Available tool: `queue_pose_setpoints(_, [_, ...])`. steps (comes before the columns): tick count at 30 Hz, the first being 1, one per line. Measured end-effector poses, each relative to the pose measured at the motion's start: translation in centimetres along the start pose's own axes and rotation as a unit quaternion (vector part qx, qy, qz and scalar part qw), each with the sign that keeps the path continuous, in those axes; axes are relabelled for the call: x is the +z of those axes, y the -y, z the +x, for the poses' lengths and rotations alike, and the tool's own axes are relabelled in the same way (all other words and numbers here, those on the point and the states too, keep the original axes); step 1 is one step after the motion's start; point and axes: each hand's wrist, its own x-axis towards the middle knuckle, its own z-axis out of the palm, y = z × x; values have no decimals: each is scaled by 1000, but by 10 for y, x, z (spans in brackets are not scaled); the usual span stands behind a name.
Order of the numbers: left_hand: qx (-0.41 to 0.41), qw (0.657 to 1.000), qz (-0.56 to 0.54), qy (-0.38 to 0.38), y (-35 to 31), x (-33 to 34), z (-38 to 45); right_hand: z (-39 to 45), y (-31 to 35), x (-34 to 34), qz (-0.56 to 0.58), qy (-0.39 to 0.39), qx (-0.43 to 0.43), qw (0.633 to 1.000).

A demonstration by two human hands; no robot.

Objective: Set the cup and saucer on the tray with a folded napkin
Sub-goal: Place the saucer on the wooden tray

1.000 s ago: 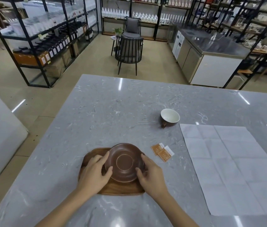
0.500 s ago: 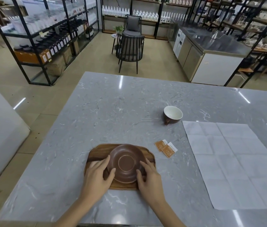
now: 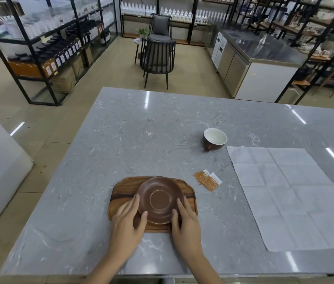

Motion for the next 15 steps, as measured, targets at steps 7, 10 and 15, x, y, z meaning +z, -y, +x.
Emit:
queue_pose_setpoints(7, [-10, 1000, 9, 4, 0, 0, -1, 0, 0, 2, -6, -1, 3, 1000])
queue_pose_setpoints(10, [-9, 1000, 9, 10, 1, 0, 0, 0, 1, 3, -9, -6, 2, 1000])
queue_pose_setpoints(15, [-14, 1000, 7, 23, 4, -1, 1, -1, 2, 3, -12, -6, 4, 1000])
